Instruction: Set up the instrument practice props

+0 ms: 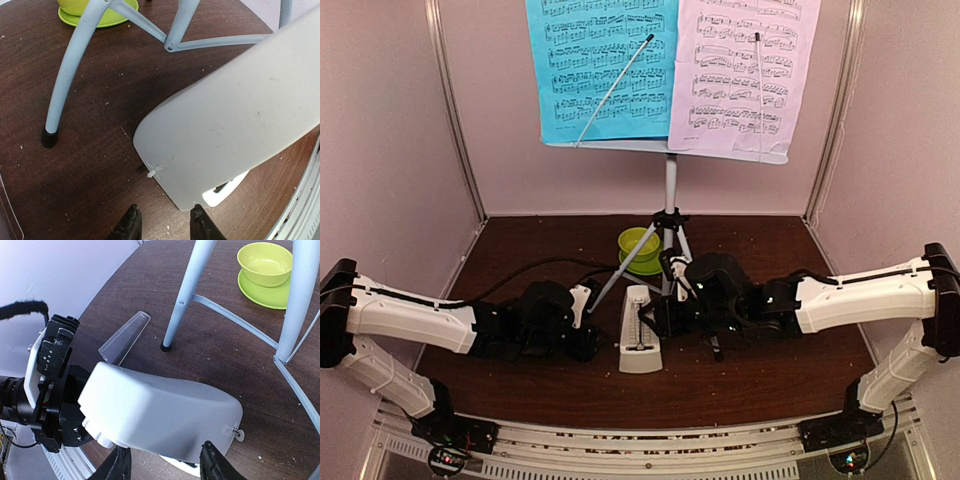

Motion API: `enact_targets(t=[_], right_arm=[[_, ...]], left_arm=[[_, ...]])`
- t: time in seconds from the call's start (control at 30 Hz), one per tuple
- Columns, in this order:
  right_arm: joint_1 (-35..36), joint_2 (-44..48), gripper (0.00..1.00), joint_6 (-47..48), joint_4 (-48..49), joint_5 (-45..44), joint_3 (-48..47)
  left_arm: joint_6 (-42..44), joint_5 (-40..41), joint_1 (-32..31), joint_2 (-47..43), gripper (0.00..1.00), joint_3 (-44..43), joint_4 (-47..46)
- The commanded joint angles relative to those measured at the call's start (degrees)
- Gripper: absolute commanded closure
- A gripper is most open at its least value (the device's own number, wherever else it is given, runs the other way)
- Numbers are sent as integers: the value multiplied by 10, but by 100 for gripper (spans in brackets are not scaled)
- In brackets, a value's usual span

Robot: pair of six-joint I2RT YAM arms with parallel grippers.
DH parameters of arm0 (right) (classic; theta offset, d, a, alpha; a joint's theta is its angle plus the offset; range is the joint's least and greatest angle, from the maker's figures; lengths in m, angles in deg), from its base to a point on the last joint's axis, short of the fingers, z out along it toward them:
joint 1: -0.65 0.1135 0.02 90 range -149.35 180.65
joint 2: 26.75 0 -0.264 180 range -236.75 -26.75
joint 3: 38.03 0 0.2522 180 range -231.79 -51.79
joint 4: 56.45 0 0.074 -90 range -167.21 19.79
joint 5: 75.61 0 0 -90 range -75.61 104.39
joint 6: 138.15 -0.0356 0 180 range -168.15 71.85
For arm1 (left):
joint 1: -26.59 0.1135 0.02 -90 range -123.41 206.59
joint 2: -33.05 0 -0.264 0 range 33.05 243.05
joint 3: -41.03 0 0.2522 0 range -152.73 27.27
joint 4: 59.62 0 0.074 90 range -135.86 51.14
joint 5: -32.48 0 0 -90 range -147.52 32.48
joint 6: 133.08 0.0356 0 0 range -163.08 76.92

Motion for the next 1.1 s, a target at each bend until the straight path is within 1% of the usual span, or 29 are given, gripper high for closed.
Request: enact_targets(t=[0.0,0.07,0.27,0.5,0.57,0.63,0.73,0.83,0.9,1.07], right_arm=[[-1,4,57,-2,0,-30,-3],[0,9,59,-2,-1,-29,2],[-1,25,62,-3,1,-30,23],[-1,38,62,-7,10,-22,43],[-1,40,60,-8,9,-19,46],[0,41,56,-9,10,-14,48],[0,41,47,-10,14,-6,49],[0,38,33,-10,15,-6,44],[1,36,26,-10,17,-6,40],[8,26,16,-6,17,-2,25]], left_arm=[[6,9,-3,-8,65,2,-7],[8,9,-3,-6,65,0,-7],[10,10,-3,1,65,-7,-6],[13,8,-3,12,65,-14,-9],[15,7,-3,13,65,-17,-8],[15,7,-3,15,65,-19,-7],[17,7,-3,16,65,-21,-7],[19,7,-3,15,65,-21,-6],[19,7,-3,14,65,-20,-5],[19,11,-3,7,65,-15,-4]])
